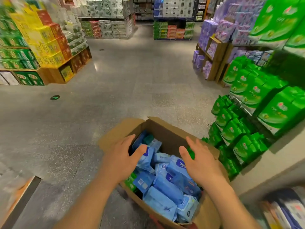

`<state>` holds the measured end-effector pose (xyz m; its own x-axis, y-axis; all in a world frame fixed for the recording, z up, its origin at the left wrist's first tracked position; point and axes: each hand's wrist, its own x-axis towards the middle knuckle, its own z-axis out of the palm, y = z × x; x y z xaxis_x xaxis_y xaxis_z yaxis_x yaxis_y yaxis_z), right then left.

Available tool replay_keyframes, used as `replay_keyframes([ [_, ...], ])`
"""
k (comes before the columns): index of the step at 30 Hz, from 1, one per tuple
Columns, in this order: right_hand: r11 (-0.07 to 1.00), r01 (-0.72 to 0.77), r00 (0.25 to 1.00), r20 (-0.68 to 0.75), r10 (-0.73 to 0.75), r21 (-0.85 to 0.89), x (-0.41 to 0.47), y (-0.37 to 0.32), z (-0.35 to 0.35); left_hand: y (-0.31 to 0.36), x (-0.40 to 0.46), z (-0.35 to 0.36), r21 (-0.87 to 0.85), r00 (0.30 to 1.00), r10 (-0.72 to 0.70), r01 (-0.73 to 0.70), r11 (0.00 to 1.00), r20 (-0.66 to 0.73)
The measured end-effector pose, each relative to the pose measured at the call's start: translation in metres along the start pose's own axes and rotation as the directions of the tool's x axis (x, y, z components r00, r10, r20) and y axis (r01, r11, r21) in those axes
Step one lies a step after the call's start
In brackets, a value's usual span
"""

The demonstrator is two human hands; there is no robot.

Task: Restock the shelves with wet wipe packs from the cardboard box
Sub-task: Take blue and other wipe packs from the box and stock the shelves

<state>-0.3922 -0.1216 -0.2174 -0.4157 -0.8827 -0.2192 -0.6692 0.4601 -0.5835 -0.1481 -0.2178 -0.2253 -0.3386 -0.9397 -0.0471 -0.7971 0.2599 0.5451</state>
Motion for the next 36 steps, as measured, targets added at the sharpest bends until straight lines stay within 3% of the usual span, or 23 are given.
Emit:
replay_keyframes([
  [7,0.998,-0.067,0.995,0.069,0.068,-0.011,0.035,-0.001,0.031,-0.04,0.037,0.018,-0.101,0.988,-0.108,0.119,0.988,0.11],
  [14,0.983,-0.18,0.981,0.08,0.177,0.03,0.064,-0.023,0.067,-0.077,0.096,0.03,-0.27,0.949,-0.125,0.205,0.941,0.288],
  [26,0.848,-0.454,0.891,0.121,0.437,0.275,0.112,-0.036,0.16,-0.15,0.179,0.07,-0.235,0.834,-0.192,0.354,0.905,0.518],
  [28,0.811,-0.49,0.871,0.148,0.468,0.319,0.121,-0.027,0.175,-0.151,0.188,0.085,-0.243,0.764,-0.283,0.494,0.835,0.58],
  [32,0.711,-0.569,0.814,0.163,0.557,0.412,0.141,-0.009,0.201,-0.152,0.21,0.12,-0.328,0.586,-0.391,0.766,0.553,0.71],
  [36,0.678,-0.633,0.769,0.21,0.603,0.373,0.15,0.015,0.227,-0.148,0.233,0.151,-0.348,0.525,-0.441,0.837,0.422,0.728],
])
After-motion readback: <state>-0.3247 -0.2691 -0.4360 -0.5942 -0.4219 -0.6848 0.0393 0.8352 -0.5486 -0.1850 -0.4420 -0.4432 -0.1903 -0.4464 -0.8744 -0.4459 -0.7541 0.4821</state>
